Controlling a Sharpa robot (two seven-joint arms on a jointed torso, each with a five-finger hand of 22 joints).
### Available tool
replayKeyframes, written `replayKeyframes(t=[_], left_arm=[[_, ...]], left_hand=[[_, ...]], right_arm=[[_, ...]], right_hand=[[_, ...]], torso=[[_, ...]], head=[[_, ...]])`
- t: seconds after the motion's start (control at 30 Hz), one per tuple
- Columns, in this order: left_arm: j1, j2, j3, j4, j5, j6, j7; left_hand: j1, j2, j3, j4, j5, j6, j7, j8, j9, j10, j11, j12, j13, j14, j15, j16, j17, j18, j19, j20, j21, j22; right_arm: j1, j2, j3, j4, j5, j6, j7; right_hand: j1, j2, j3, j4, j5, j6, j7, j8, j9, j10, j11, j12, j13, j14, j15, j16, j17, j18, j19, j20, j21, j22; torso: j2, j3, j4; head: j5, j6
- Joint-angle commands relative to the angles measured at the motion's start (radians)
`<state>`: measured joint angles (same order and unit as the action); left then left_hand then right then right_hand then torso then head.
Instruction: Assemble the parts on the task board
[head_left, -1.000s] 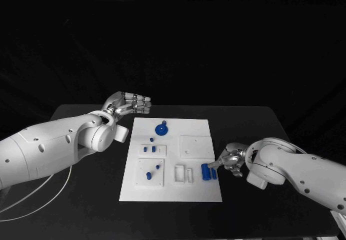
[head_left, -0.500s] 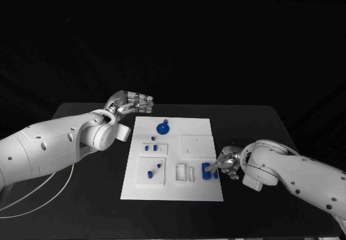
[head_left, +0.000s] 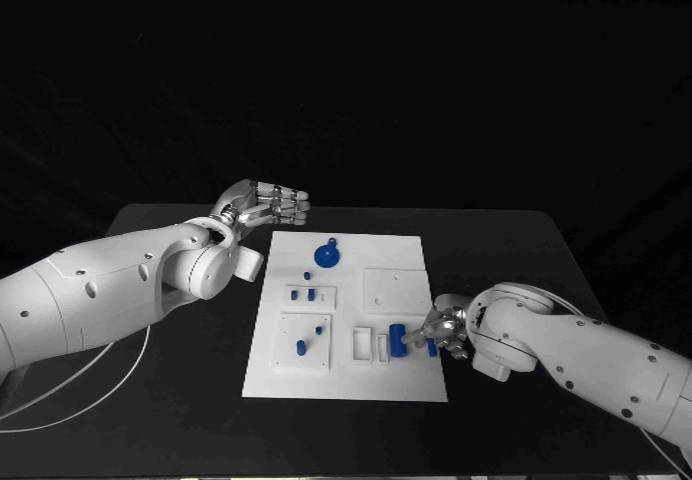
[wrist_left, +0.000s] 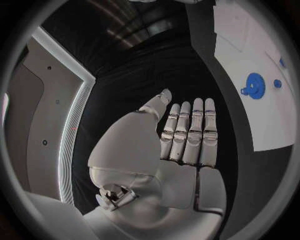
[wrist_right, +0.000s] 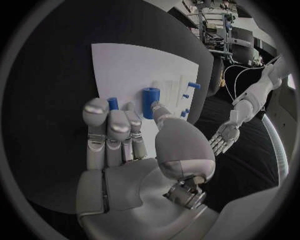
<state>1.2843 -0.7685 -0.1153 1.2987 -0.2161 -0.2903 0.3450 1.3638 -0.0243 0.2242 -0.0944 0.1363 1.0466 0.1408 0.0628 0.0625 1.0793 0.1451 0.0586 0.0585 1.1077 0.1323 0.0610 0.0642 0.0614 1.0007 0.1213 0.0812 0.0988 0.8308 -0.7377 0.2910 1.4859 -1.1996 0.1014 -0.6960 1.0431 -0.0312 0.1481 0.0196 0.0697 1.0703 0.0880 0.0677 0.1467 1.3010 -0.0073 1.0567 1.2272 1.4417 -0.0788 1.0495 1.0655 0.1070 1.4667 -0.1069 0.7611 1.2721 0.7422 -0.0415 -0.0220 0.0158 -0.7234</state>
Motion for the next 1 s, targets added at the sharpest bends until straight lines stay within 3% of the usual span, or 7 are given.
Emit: replayKeyframes(t=[0.03,0.2,0.4,0.47,0.53,0.77,1.0], left_arm=[[-0.001,0.004,0.001,0.000,0.006,0.016,0.006],[-0.001,0.006,0.001,0.000,0.006,0.017,0.003],[-0.001,0.006,0.001,-0.001,0.006,0.017,-0.001],[-0.001,0.008,0.001,-0.001,0.006,0.017,-0.002],[-0.001,0.009,0.001,-0.001,0.006,0.018,-0.004],[-0.001,0.014,0.001,-0.001,0.006,0.018,-0.007],[0.000,0.016,0.001,-0.001,0.005,0.017,-0.009]], left_hand=[[-0.007,0.005,-0.009,0.000,0.001,-0.005,0.002,0.000,0.000,-0.004,-0.002,-0.001,-0.001,-0.004,0.005,0.000,0.000,0.002,0.007,0.002,-0.004,-0.002],[-0.007,0.005,-0.009,0.000,0.001,-0.005,0.002,0.000,0.000,-0.004,-0.002,-0.001,-0.001,-0.004,0.005,0.000,0.000,0.002,0.007,0.002,-0.004,-0.002],[-0.004,0.007,-0.017,0.003,0.001,-0.006,0.002,0.000,0.000,-0.005,-0.001,-0.001,-0.001,-0.004,0.005,0.000,0.000,0.003,0.008,0.003,-0.003,-0.009],[-0.004,0.007,-0.017,0.003,0.001,-0.006,0.002,0.000,0.000,-0.005,-0.001,-0.001,-0.001,-0.004,0.005,0.000,0.000,0.003,0.008,0.003,-0.003,-0.009],[-0.004,0.006,-0.018,0.003,0.001,-0.007,0.002,0.000,0.000,-0.007,-0.001,-0.001,-0.001,-0.005,0.006,0.000,0.000,0.003,0.008,0.003,-0.003,-0.010],[-0.004,0.006,-0.018,0.003,0.001,-0.007,0.002,0.000,0.000,-0.007,-0.001,-0.001,-0.001,-0.005,0.006,0.000,0.000,0.003,0.008,0.003,-0.003,-0.010],[-0.004,0.006,-0.018,0.003,0.001,-0.007,0.002,0.000,0.000,-0.007,-0.001,-0.001,-0.001,-0.005,0.006,0.000,0.000,0.003,0.008,0.003,-0.003,-0.010]], right_arm=[[-0.001,0.016,-0.007,-0.009,-0.030,0.015,-0.012],[-0.001,0.039,-0.015,-0.017,-0.021,0.001,-0.003],[-0.001,0.062,-0.019,-0.023,-0.009,0.011,0.004],[-0.001,0.070,-0.020,-0.028,-0.007,0.013,0.006],[-0.001,0.079,-0.023,-0.035,-0.006,0.013,0.009],[-0.001,0.105,-0.041,-0.060,-0.001,0.015,0.013],[-0.001,0.109,-0.047,-0.074,0.000,0.000,0.014]], right_hand=[[-0.001,-0.009,-0.008,0.017,-0.006,-0.010,0.001,-0.003,0.000,0.001,-0.001,-0.005,0.002,0.007,0.002,0.000,0.002,-0.005,0.050,0.009,-0.009,0.002],[-0.006,-0.007,-0.042,0.036,-0.007,-0.015,0.001,-0.004,0.003,0.000,0.000,-0.004,0.004,0.007,0.003,-0.001,0.003,-0.004,0.051,0.010,-0.012,0.007],[-0.007,-0.010,-0.048,0.039,-0.010,-0.017,0.002,-0.004,0.003,-0.001,0.000,-0.004,0.004,0.007,0.003,0.000,0.004,-0.004,0.051,0.010,-0.012,0.009],[-0.007,-0.010,-0.048,0.039,-0.010,-0.017,0.002,-0.004,0.003,-0.001,0.000,-0.004,0.004,0.007,0.003,0.000,0.004,-0.004,0.051,0.010,-0.012,0.009],[-0.004,-0.006,-0.049,0.039,-0.007,-0.018,0.002,-0.004,0.003,-0.002,0.001,-0.004,0.004,0.007,0.003,0.000,0.005,-0.004,0.051,0.010,-0.013,0.009],[0.002,0.034,-0.070,0.000,0.010,-0.016,0.003,-0.004,0.003,-0.002,0.001,-0.001,0.004,0.008,0.003,-0.002,0.006,-0.004,0.052,0.010,-0.018,0.014],[0.005,0.067,-0.060,-0.050,0.057,-0.004,0.000,-0.004,-0.001,-0.004,-0.002,-0.004,0.002,0.007,0.002,-0.005,0.004,-0.006,0.052,0.009,-0.021,0.017]], torso=[[0.000,-0.0011,-0.0004],[0.000,-0.0020,0.0018],[0.000,-0.0034,-0.0001],[0.000,-0.0031,0.0002],[0.000,-0.0027,0.0009],[0.000,-0.0022,0.0009],[0.000,-0.0020,-0.0014]], head=[[0.001,-0.001],[0.001,-0.002],[0.004,-0.003],[-0.004,0.000],[0.002,0.003],[-0.004,0.006],[0.003,0.007]])
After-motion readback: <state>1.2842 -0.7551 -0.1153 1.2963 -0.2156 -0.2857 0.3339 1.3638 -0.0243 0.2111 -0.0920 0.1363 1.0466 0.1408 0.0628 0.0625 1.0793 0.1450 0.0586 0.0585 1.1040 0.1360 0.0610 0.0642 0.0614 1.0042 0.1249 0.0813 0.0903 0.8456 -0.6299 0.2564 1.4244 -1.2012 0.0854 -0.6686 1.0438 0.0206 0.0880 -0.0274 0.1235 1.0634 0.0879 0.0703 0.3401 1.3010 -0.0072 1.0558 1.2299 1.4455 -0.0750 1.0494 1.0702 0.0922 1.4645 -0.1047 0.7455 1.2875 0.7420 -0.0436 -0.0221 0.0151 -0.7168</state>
